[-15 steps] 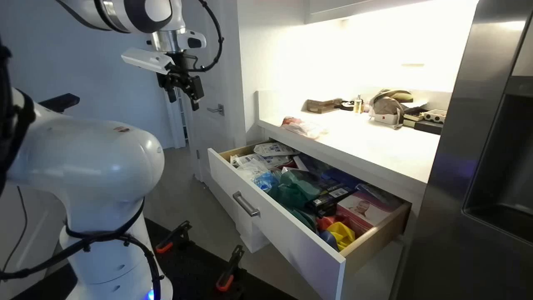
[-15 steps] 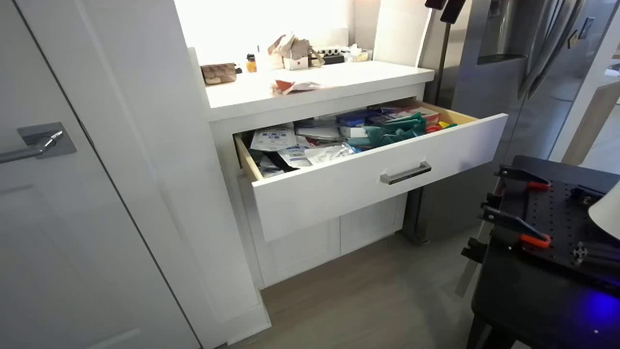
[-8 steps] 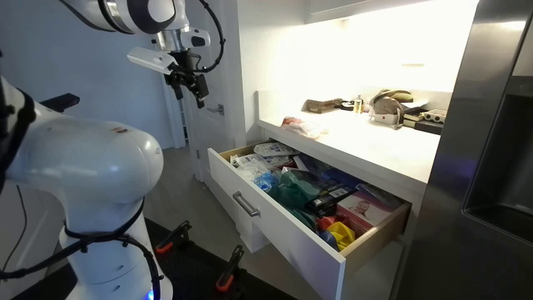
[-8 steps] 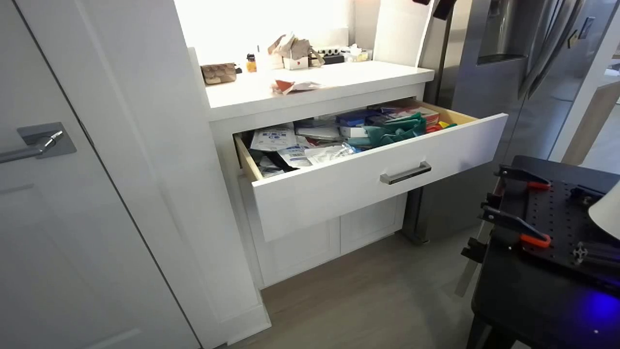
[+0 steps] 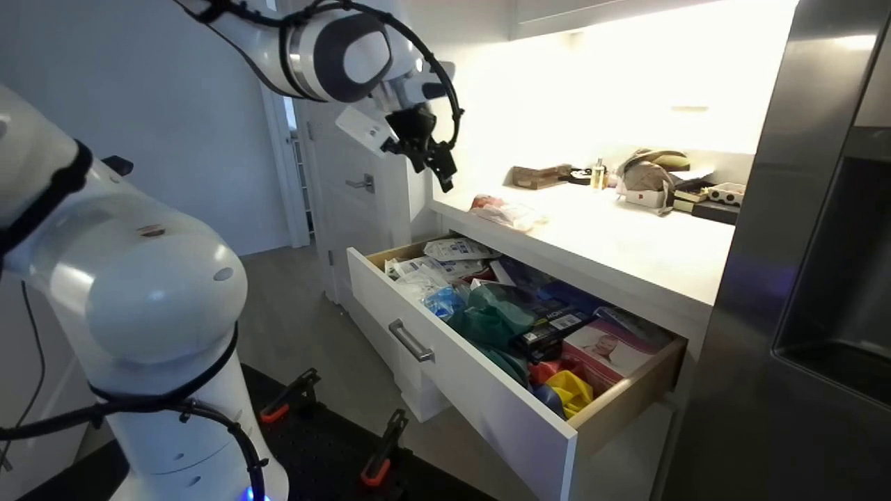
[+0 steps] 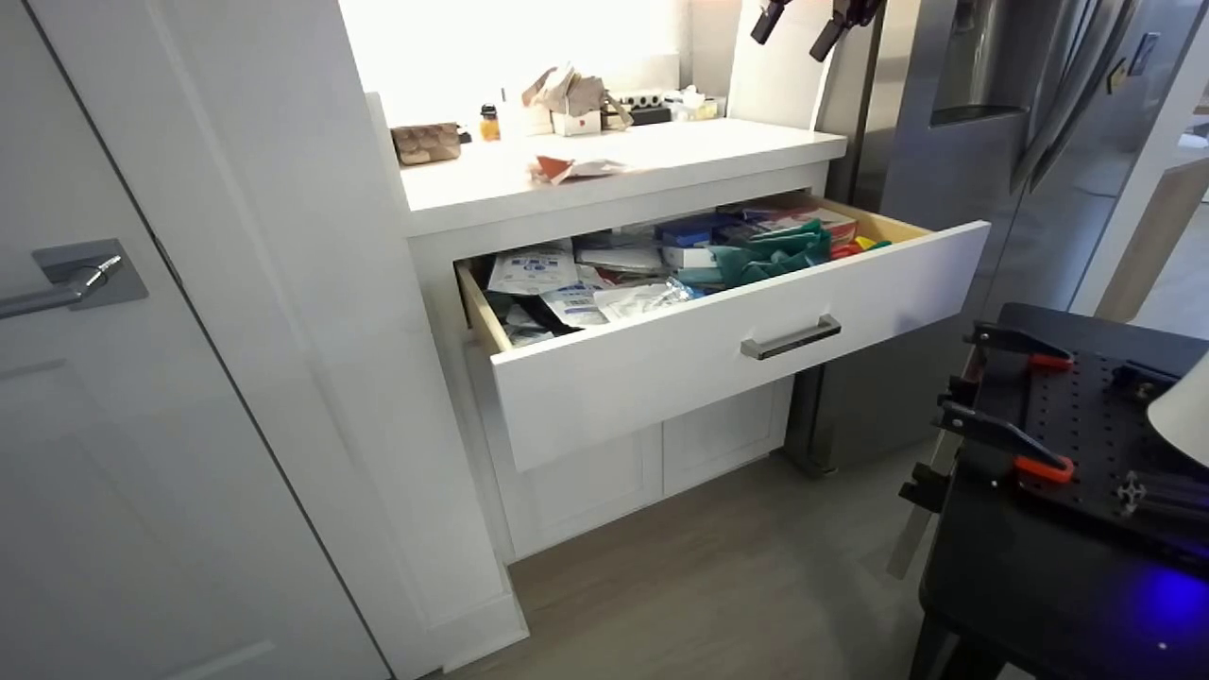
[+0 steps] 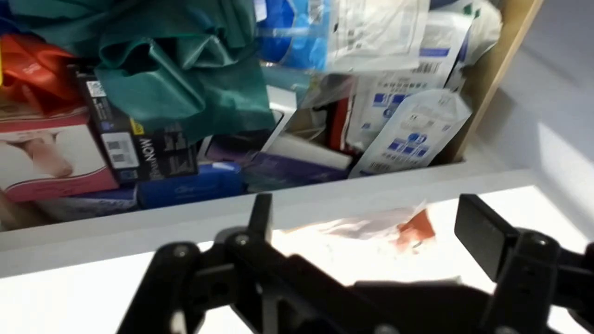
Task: Put the pack at the edge of the countertop into the drawer
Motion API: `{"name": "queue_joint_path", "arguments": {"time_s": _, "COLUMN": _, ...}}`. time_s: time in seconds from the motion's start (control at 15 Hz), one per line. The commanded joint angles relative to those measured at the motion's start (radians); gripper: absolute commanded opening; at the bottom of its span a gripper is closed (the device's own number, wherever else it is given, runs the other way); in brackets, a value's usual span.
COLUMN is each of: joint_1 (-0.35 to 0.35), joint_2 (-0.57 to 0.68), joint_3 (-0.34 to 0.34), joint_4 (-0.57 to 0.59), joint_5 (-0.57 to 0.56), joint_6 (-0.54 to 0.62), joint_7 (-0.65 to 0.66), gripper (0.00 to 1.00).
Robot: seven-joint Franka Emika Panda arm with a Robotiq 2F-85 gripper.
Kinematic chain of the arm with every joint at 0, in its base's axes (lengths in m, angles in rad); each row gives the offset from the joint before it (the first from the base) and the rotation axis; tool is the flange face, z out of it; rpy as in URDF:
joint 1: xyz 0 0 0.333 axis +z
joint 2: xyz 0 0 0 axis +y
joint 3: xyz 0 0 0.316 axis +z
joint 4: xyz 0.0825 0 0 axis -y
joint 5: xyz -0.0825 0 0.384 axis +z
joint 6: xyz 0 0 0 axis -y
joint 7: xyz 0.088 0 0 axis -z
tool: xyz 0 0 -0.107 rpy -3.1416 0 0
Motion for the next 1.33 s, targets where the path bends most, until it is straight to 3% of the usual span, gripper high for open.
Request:
{"name": "queue_joint_path", "arguments": {"time_s": 0.0, "joint_1": -0.128, "joint_2": 0.200, "joint_3": 0.043, "joint_4": 0.087, "joint_5": -0.071, "joint_6": 0.182, "joint_7": 0.143, "gripper": 1.00}}
{"name": "queue_joint_path", "arguments": {"time_s": 0.27, "joint_1": -0.308, "joint_2": 0.411, "joint_3": 0.143, "joint_4": 0.212, "joint_5": -0.204, "joint_6": 0.303, "joint_7": 0.295, "gripper": 1.00}}
{"name": "queue_joint_path", "arguments": {"time_s": 0.53, "joint_1": -0.479, "joint_2": 0.591, "joint_3": 0.240, "joint_4": 0.376, "joint_5": -0.481, "joint_6": 0.287, "joint_7": 0.514, "gripper": 1.00}}
{"name": "queue_joint_path", "arguments": {"time_s": 0.8, "joint_1": -0.462, "joint_2": 0.765, "joint_3": 0.201, "joint_4": 0.568, "joint_5": -0.708, "joint_6": 0.245, "joint_7": 0.713, "gripper": 1.00}}
{"name": "queue_joint_path", "arguments": {"time_s": 1.27, "joint_1": -0.398, "joint_2": 1.026, "joint_3": 0.223, "joint_4": 0.844, "joint_5": -0.672, "joint_6": 0.215, "joint_7": 0.692, "gripper": 1.00}}
